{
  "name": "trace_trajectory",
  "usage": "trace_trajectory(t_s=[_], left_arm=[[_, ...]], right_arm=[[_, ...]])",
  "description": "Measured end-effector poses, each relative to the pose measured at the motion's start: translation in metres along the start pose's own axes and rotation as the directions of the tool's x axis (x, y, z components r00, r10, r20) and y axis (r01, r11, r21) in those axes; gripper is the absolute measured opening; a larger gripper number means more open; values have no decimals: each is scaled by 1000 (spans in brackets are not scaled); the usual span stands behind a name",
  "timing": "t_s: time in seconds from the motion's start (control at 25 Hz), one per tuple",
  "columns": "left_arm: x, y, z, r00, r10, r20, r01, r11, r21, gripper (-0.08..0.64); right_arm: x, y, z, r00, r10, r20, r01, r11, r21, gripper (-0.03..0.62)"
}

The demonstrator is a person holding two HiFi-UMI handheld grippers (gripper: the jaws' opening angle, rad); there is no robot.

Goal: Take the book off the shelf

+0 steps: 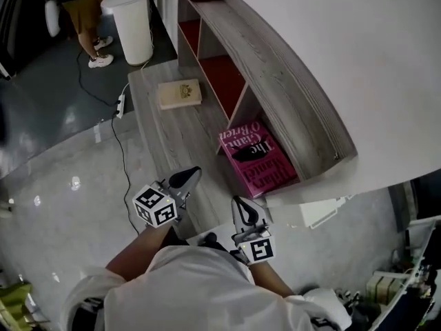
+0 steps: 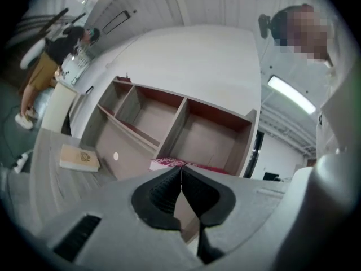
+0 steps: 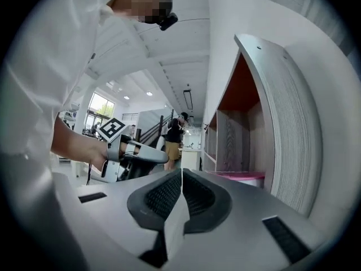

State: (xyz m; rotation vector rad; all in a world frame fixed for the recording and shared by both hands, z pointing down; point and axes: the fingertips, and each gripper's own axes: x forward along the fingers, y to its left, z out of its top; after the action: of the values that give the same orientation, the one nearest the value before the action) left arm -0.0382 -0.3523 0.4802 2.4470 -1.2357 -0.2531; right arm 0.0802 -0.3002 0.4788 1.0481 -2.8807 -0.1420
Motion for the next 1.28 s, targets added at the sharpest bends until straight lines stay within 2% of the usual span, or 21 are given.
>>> trace_trajectory(t_s=[0.12, 0.2, 0.28, 0.36, 0.44, 0.56, 0.76, 0.84, 0.88, 0.96, 1.0, 1.04, 1.08, 1.16, 1.28], left_arm=[[12, 3, -11, 994, -106, -20, 103, 989, -108, 17], [20, -1, -21, 986, -164, -36, 154, 969, -195, 17], [28, -8, -29, 973, -226, -41, 204, 932, -299, 18], [38, -10, -33, 960, -278, -34, 242, 885, -398, 18], [45, -10, -39, 947, -319, -17, 269, 824, -498, 18], [53, -16, -49, 927, -375, 15, 298, 711, -637, 37], [64, -29, -61, 903, -424, 66, 321, 566, -760, 83], [69, -35, -64, 895, -436, 95, 326, 494, -806, 119], [72, -38, -65, 889, -443, 121, 333, 442, -833, 143], [77, -45, -67, 872, -453, 187, 351, 311, -883, 197], [79, -48, -68, 864, -455, 214, 356, 253, -900, 218], [80, -51, -69, 861, -453, 233, 357, 210, -910, 230], [82, -53, -71, 860, -448, 244, 355, 180, -917, 240], [85, -55, -72, 862, -437, 259, 349, 140, -927, 254], [90, -61, -74, 865, -436, 249, 327, 113, -938, 280]], right_arm=[[3, 4, 3, 998, -65, -13, 64, 998, -15, 18], [-1, 7, 6, 994, -104, -30, 104, 995, -13, 18], [-6, 6, 6, 988, -144, -58, 144, 990, -7, 18], [-7, 3, 5, 982, -175, -68, 176, 984, 4, 18], [-7, -1, 6, 977, -205, -59, 206, 979, 13, 18], [-15, -7, 2, 964, -255, -75, 258, 965, 34, 18], [-33, -17, -6, 946, -308, -101, 314, 948, 50, 18], [-41, -22, -8, 940, -326, -101, 333, 941, 59, 18], [-45, -25, -8, 936, -338, -97, 345, 937, 64, 18], [-53, -32, -7, 927, -366, -80, 372, 926, 65, 18], [-57, -35, -6, 922, -381, -72, 385, 921, 61, 18], [-61, -38, -4, 917, -393, -66, 397, 916, 55, 18], [-65, -41, -3, 913, -403, -62, 406, 912, 52, 18], [-70, -46, -3, 907, -417, -60, 420, 906, 52, 18], [-75, -50, -5, 901, -429, -63, 433, 899, 63, 18]])
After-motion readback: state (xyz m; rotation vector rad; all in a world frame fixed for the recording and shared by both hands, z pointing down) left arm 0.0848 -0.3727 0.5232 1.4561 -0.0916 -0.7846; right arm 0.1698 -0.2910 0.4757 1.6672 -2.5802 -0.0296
